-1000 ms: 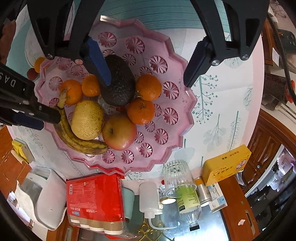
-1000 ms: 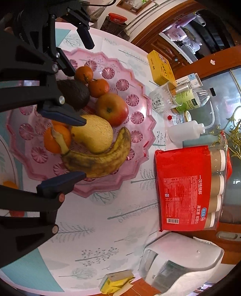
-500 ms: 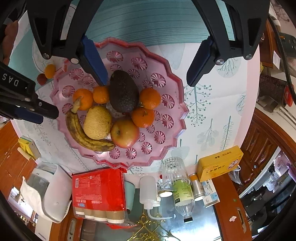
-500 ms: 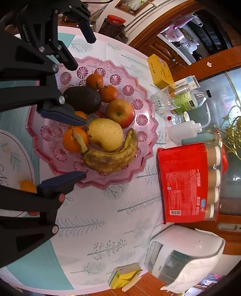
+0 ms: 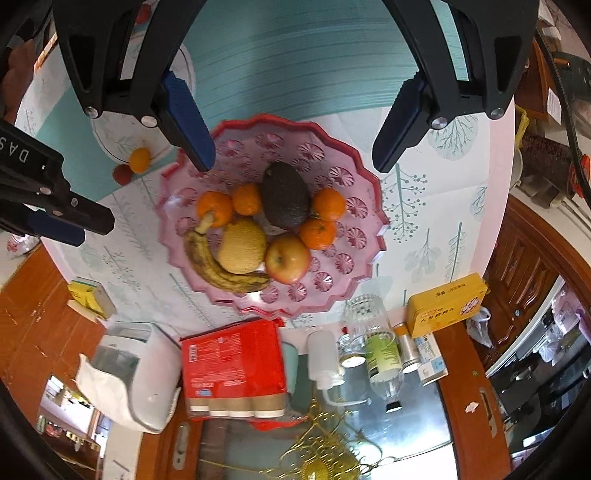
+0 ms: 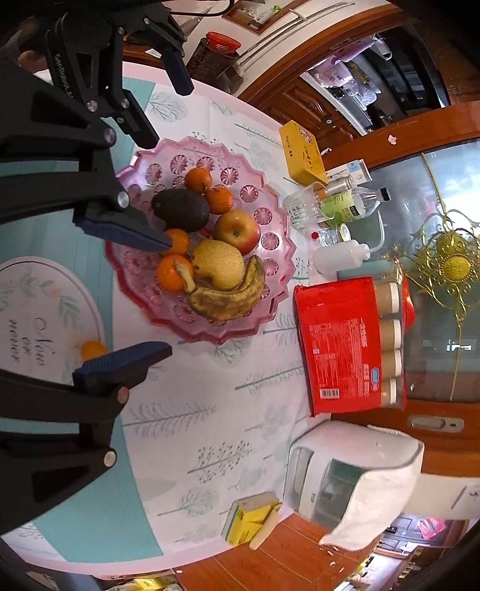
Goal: Organize fruits
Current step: 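Withdraw both tools from the bowl toward the lychee and small orange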
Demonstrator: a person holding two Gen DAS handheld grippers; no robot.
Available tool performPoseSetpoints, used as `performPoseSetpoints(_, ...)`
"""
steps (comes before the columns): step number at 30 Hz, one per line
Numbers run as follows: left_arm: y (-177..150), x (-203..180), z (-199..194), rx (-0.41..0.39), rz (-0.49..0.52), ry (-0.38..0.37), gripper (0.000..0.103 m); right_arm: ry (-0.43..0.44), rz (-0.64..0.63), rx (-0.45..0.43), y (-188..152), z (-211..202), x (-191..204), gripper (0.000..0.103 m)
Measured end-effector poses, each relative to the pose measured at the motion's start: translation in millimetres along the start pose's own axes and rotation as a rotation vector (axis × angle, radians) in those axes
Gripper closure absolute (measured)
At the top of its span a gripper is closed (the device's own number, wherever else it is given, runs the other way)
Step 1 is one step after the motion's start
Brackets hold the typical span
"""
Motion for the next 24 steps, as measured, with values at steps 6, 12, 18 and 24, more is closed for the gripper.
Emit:
performPoseSetpoints(6,-13,-23,-19,-0.014,0.046,-0.031,0.017,-0.019,0.036,-0.009,-29,-25,-14,0.052)
performPoseSetpoints(12,-31,-50,-28,-0.006,0.091,-0.060,0.017,-0.034,0.089,0.004,-60,-38,-36,0.052)
performPoseSetpoints(18,-51,-75,-32,0.006,0.118,-0.064,0.017,-0.042,0.113,0.028,-92,-42,-55,0.052)
performPoseSetpoints(24,-74,-100,-29,0.048,0.114,-0.078,0.017,-0.034,0.130,0.056,-122,-43,-72,0.052)
Point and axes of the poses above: each gripper's, at about its wrist camera, not at the fingertips, and z roughly the way its jaws point, x to its left, y to its top, the point moved 4 cm from there along z, roughly the way its jaws point, and after that the axes turned 4 degrees about -z, right-handed, at the moved point
